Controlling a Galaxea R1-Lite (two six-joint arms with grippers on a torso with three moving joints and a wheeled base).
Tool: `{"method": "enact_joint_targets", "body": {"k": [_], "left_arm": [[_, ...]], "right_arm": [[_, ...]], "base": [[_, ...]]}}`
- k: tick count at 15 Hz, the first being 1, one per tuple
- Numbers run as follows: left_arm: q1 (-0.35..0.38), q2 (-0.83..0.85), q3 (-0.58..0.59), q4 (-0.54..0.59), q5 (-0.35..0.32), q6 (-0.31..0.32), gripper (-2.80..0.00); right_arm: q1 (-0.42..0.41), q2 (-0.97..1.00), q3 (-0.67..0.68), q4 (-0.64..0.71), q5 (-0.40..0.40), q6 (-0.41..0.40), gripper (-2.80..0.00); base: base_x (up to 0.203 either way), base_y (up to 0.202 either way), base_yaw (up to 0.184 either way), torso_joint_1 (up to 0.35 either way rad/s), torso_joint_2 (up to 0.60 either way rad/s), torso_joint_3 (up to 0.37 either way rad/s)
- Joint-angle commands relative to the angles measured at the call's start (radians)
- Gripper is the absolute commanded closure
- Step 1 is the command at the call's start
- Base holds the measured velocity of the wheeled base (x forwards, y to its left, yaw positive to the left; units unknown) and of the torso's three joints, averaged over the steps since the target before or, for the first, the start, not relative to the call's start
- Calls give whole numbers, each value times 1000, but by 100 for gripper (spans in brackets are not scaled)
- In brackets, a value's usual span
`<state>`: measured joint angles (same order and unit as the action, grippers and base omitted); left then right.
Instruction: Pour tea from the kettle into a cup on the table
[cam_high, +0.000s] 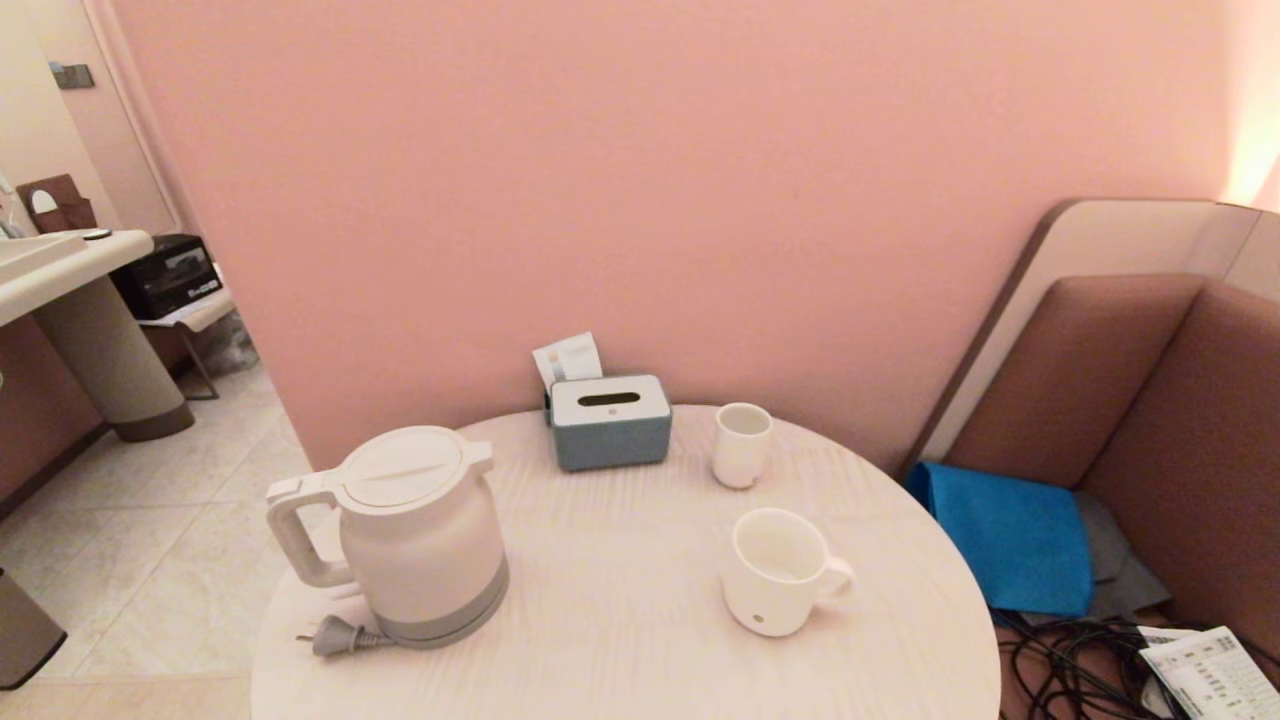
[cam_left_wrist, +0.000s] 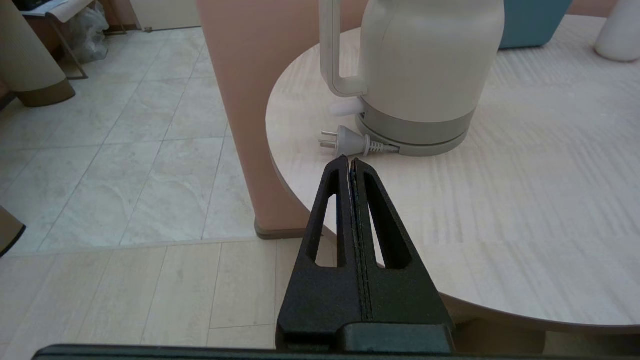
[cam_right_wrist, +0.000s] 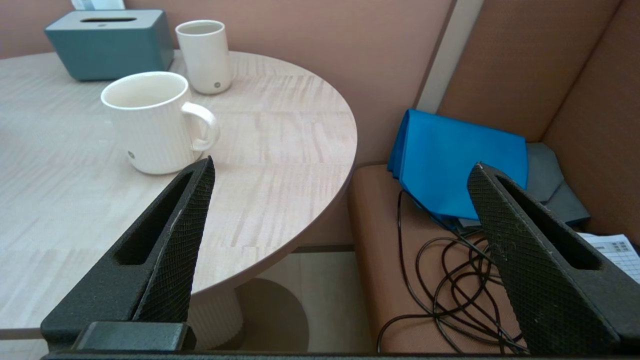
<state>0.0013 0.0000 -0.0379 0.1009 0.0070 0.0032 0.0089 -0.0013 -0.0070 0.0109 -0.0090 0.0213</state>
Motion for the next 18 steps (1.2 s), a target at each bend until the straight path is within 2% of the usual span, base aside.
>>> {"method": "enact_joint_targets", "body": {"k": [1,17,18], "left_arm": [[0,1,1,0,1,0,0],[0,0,0,0,1,0,0],[0,0,0,-1,1,0,0]], "right_arm": [[0,1,1,0,0,0,-280],[0,1,3,-5,-2,4,-280],[0,1,5,-14,-5,5,0]], "base": [[0,0,0,0,0,0],[0,0,0,0,0,0],[0,0,0,0,0,0]]}}
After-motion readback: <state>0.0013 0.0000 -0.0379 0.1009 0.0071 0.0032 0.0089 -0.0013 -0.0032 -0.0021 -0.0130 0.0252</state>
